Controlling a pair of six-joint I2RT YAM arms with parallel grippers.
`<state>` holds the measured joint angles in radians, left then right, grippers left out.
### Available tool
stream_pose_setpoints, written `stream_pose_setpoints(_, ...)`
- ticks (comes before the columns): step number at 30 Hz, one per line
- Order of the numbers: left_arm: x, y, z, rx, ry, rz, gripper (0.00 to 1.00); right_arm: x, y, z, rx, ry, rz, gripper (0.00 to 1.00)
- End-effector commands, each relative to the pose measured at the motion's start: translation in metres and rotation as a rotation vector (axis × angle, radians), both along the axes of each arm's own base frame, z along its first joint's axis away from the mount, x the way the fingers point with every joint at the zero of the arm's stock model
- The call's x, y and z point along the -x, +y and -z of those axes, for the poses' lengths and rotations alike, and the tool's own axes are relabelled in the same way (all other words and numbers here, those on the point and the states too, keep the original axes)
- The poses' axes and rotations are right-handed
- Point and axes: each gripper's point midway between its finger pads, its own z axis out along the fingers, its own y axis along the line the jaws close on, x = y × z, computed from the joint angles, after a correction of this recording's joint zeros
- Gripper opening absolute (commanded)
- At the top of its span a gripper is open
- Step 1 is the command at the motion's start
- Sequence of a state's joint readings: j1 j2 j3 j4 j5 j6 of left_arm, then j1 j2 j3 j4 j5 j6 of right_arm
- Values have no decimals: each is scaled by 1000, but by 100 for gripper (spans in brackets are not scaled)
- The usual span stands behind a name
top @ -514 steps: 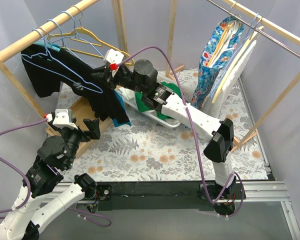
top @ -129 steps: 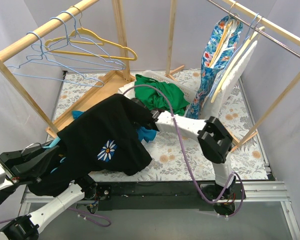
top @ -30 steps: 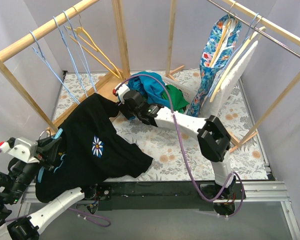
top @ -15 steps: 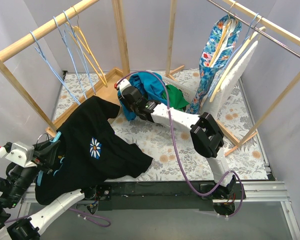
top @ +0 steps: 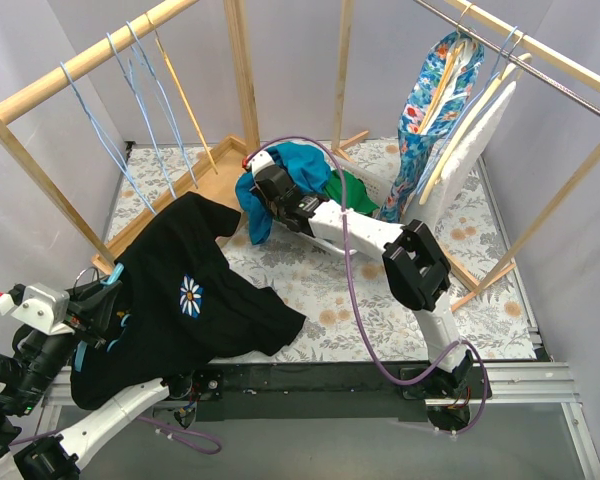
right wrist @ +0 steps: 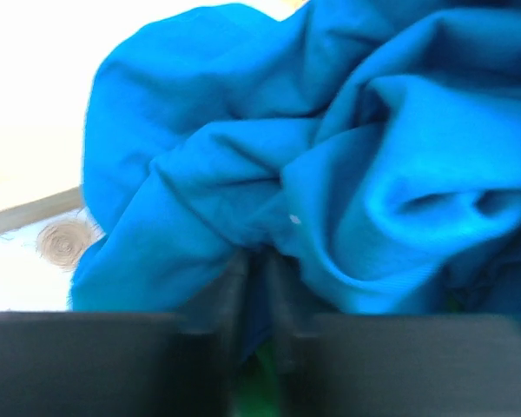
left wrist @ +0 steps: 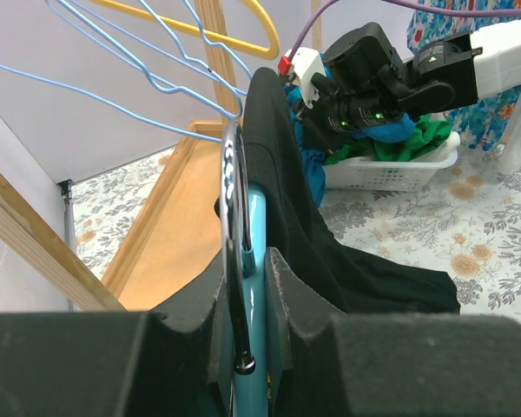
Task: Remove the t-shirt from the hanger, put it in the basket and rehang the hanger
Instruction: Place the T-shirt in the bin.
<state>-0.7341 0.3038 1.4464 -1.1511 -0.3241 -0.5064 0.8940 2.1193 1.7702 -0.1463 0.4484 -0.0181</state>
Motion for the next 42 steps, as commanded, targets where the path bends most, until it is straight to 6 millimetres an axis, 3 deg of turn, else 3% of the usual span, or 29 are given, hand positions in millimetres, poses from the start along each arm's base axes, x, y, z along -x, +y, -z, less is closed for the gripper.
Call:
stream_pose_setpoints(1, 1, -2, -14, 41, -40, 14, 0, 8, 12, -40, -136, -44, -85, 38)
stream_pose_setpoints(4, 0, -3, -13, 40, -36, 14, 0, 21, 18, -45, -171, -31, -148, 54)
stream_pose_setpoints(7, 0, -3, -13, 39, -36, 15, 0, 27, 25, -47, -172, -33, -182, 62)
stream_pose_setpoints(12, -2, -5, -11, 35, -29, 18, 0, 26, 36, -34, -155, -10, -210, 68)
stream_pose_setpoints(13, -1, -5, -10, 35, -27, 18, 0, 23, 40, -40, -163, -19, -209, 69)
stream_pose_setpoints(14, -1, -5, -10, 36, -28, 20, 0, 22, 41, -24, -133, 12, -206, 69)
stream_pose_setpoints(16, 0, -5, -10, 39, -30, 22, 0, 19, 44, -18, -124, 22, -203, 69)
stream_pose_setpoints(18, 0, -5, -10, 40, -28, 23, 0, 16, 49, -10, -118, 32, -201, 66)
stream_pose_setpoints(22, -1, -7, -9, 34, -23, 28, 0, 11, 50, -1, -109, 41, -172, 41)
stream_pose_setpoints(24, -1, -8, -8, 33, -22, 32, 0, 8, 47, -3, -107, 32, -150, 34)
stream_pose_setpoints(27, -2, -10, -8, 33, -22, 38, 0, 4, 41, -8, -97, 13, -114, 12)
stream_pose_setpoints(30, -3, -12, -8, 34, -23, 45, 0, 1, 29, -16, -84, -11, -68, 1)
stream_pose_setpoints(36, -9, -21, -4, 28, -15, 61, 0, -4, 2, -64, -125, -111, 31, 1)
stream_pose_setpoints(42, -14, -33, -1, 20, -7, 90, 0, -14, -43, -117, -160, -216, 158, 1)
